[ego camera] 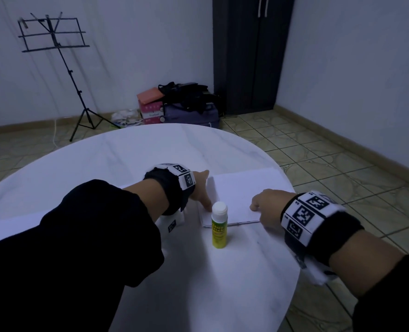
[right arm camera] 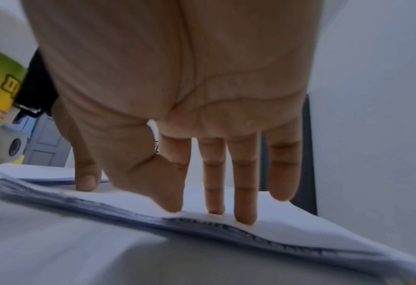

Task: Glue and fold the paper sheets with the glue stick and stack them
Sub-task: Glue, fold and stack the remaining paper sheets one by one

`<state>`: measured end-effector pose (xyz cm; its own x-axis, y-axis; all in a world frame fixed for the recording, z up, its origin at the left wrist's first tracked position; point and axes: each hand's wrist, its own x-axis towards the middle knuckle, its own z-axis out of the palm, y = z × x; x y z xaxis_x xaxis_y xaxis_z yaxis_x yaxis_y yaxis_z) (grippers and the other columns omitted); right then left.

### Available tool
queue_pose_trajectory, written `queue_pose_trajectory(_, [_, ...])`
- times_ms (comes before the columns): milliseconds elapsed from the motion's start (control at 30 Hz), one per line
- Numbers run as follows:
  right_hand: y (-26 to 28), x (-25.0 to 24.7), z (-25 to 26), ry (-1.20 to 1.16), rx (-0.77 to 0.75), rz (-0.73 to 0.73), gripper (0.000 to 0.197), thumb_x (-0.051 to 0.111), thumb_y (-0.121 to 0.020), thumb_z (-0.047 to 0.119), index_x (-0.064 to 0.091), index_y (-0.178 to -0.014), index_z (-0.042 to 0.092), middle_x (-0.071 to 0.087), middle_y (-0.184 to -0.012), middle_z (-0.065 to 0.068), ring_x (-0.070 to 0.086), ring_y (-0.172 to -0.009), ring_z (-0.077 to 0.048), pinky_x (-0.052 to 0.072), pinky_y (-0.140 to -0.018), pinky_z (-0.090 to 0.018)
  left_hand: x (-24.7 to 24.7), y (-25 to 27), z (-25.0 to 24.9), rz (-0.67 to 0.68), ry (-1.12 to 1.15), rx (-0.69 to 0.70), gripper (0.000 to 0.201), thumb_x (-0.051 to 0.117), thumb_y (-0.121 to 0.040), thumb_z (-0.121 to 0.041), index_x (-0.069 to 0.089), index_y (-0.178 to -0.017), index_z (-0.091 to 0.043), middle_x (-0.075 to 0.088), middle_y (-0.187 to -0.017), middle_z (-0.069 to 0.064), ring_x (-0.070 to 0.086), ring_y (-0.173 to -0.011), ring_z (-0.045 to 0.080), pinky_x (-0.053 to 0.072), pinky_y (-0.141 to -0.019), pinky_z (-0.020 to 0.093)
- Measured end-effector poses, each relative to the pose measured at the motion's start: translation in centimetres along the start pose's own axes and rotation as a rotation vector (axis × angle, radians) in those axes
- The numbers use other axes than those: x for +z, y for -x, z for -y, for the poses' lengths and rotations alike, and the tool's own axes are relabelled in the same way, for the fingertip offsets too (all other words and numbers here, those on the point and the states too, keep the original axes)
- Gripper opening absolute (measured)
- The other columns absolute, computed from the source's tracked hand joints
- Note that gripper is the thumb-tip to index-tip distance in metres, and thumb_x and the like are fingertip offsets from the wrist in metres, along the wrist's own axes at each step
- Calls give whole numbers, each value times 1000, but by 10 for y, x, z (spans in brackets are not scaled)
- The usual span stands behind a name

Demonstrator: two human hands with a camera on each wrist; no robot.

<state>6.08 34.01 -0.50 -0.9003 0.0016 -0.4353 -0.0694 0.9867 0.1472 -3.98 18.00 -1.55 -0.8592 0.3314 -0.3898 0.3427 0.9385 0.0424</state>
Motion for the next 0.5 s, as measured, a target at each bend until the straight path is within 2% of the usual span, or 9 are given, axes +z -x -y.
queue_pose_trajectory(167, [-2,3,0,-18,8,-5,41,41,-94,6,51,-133,10,50,-135,-8,52,-120,-23,44,-96,-29,2,1,3,-21,28,29,109,73,-78,-45,1,-152,-9,32,-153,7,34,-138,26,32,-111,39])
queue_pose_trajectory(367, [-5,7,-1,-11,6,-3,41,41,-92,6,52,-132,11,52,-133,-8,53,-119,-23,45,-96,-29,4,4,2,-56,32,65,104,74,-77,-42,8,-152,-11,34,-152,5,35,-138,27,33,-110,40])
queue_pose_trajectory(433, [-6,7,-1,6,-2,12,39,41,-91,5,54,-128,10,54,-130,-8,55,-113,-23,45,-89,-27,5,6,0,-82,33,88,103,74,-78,-40,8,-152,-14,34,-152,6,35,-137,27,33,-110,40])
queue_pose_trajectory(500, [-6,8,-1,22,-7,29,36,42,-90,5,56,-123,8,56,-124,-8,53,-98,-21,42,-79,-25,6,7,-1,-112,38,109,100,75,-78,-36,12,-152,-16,35,-148,9,38,-134,28,36,-107,40])
